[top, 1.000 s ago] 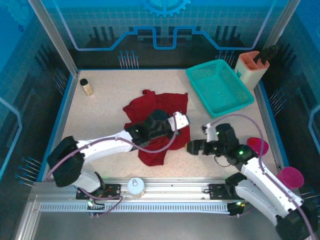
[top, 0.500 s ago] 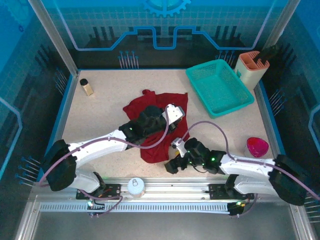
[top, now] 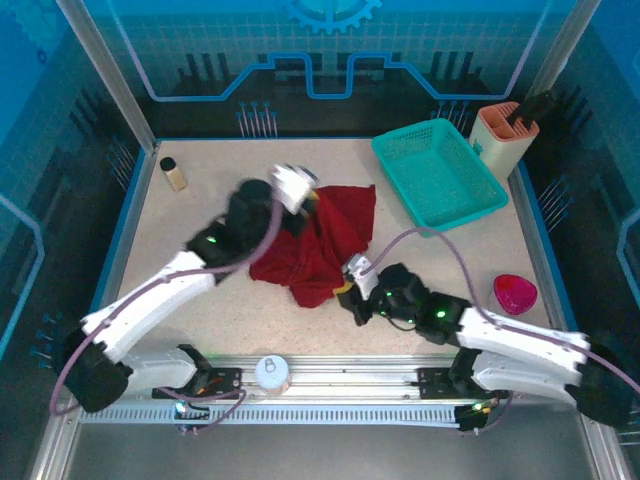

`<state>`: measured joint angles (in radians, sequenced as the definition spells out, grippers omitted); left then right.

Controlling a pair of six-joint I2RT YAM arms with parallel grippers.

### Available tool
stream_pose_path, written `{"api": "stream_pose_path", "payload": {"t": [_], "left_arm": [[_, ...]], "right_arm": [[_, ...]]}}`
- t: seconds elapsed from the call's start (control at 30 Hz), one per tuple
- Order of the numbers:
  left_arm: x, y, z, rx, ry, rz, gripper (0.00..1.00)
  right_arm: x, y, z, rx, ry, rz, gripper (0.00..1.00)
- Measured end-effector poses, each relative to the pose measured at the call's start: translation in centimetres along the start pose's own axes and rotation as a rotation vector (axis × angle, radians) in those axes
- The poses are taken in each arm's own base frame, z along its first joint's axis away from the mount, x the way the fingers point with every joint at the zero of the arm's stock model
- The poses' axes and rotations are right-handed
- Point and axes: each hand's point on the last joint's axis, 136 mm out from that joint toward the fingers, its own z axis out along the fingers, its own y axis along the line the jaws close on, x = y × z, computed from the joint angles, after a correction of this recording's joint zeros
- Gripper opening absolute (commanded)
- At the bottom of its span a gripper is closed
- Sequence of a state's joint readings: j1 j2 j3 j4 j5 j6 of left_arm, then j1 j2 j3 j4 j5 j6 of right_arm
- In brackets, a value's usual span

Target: Fold the inside-out t-shirt

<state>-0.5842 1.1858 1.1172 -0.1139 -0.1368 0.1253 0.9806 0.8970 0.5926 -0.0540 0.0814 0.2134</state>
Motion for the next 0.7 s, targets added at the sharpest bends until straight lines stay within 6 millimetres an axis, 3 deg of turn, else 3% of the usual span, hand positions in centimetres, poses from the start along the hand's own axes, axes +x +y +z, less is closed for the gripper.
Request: {"api": "stream_pose_path", "payload": {"t": [0.07, 0.1, 0.23, 0.33, 0.43, 0.53, 0.6, 0.7], "left_arm": [[-3.6, 3.4, -3.1, -0.097, -0.05, -0.095, 0.0], [-5.1, 3.8, -4.5, -0.108, -0.069, -0.121, 0.0], [-11.6, 3.7, -10.9, -0.082, -0.178, -0.195, 0.0], [-14.9, 2.8, -15.9, -0.02, -0.262, -0.2, 0.0], [-16.9, 1.0, -20.6, 0.088, -0.341, -0.188, 0.0], [-18.0, -0.7, -24.1, 0.195, -0.406, -0.169, 0.0], [-18.0, -1.4, -24.8, 0.238, -0.413, -0.16, 0.0], [-17.7, -1.3, -23.3, 0.227, -0.383, -0.156, 0.0]], "right_arm": [[-5.6, -0.2, -3.4, 0.052, -0.065, -0.069, 0.0], [-8.2, -0.2, -4.9, 0.07, -0.086, -0.1, 0.0], [-19.2, 1.3, -12.3, 0.103, -0.182, -0.22, 0.0], [-24.4, 3.2, -18.1, 0.084, -0.247, -0.295, 0.0], [-26.6, 4.3, -22.5, 0.053, -0.292, -0.335, 0.0], [-27.1, 4.0, -24.7, 0.075, -0.314, -0.366, 0.0], [-26.9, 3.5, -25.0, 0.104, -0.314, -0.399, 0.0], [-26.7, 2.3, -23.6, 0.188, -0.281, -0.455, 0.0]]}}
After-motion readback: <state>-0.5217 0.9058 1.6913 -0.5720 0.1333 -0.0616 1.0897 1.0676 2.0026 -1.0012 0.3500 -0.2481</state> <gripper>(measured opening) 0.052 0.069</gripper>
